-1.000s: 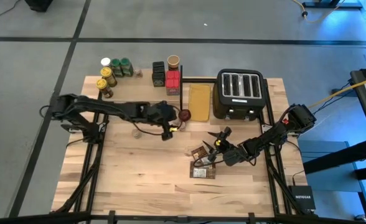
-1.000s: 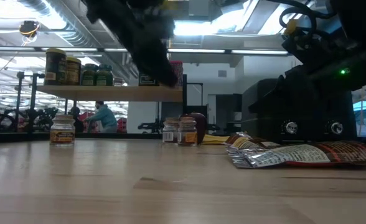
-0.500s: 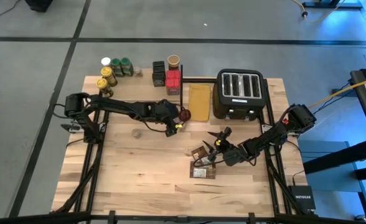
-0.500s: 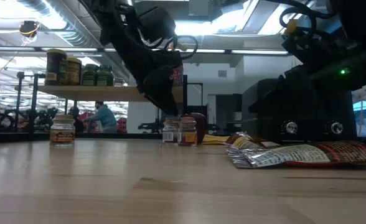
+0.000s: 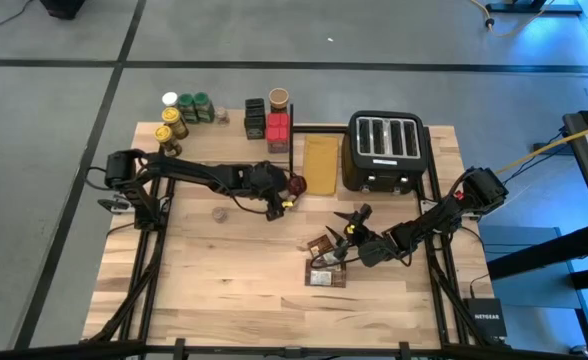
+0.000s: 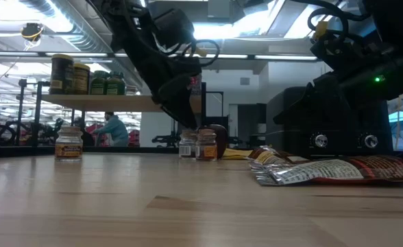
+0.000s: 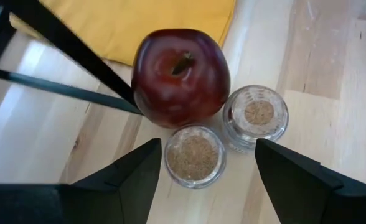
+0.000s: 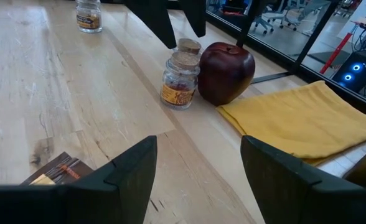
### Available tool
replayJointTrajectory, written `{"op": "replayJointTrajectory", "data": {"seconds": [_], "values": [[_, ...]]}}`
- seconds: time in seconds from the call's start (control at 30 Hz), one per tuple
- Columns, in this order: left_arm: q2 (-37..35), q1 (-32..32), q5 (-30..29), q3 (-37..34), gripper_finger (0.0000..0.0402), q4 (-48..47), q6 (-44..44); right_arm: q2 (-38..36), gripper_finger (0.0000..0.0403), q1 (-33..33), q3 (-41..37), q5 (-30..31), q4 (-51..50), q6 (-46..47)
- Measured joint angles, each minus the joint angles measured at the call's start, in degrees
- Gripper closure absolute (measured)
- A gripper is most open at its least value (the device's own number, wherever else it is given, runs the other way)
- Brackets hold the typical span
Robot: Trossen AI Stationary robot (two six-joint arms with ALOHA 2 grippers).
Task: Shelf spices
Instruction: Put the center brown seasoning bottle aligned with the other brown seasoning bottle on the shelf
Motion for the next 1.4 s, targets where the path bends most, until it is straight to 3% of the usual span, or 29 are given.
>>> {"op": "replayJointTrajectory", "data": {"seconds": [0.83,1.13,1.4], "values": [[5.3,-1.2,-1.3,0.0,0.0150,2.5,1.4,0.0,0.0166,0.0,0.0,-0.4,0.0,0.2],[5.2,-3.1,-1.1,0.3,0.0237,1.3,-0.4,0.0,0.0166,0.0,0.0,-0.4,0.0,0.2],[5.1,-5.6,-1.1,2.9,0.0236,-0.6,-2.3,0.0,0.0166,0.0,0.0,-0.4,0.0,0.2]]}}
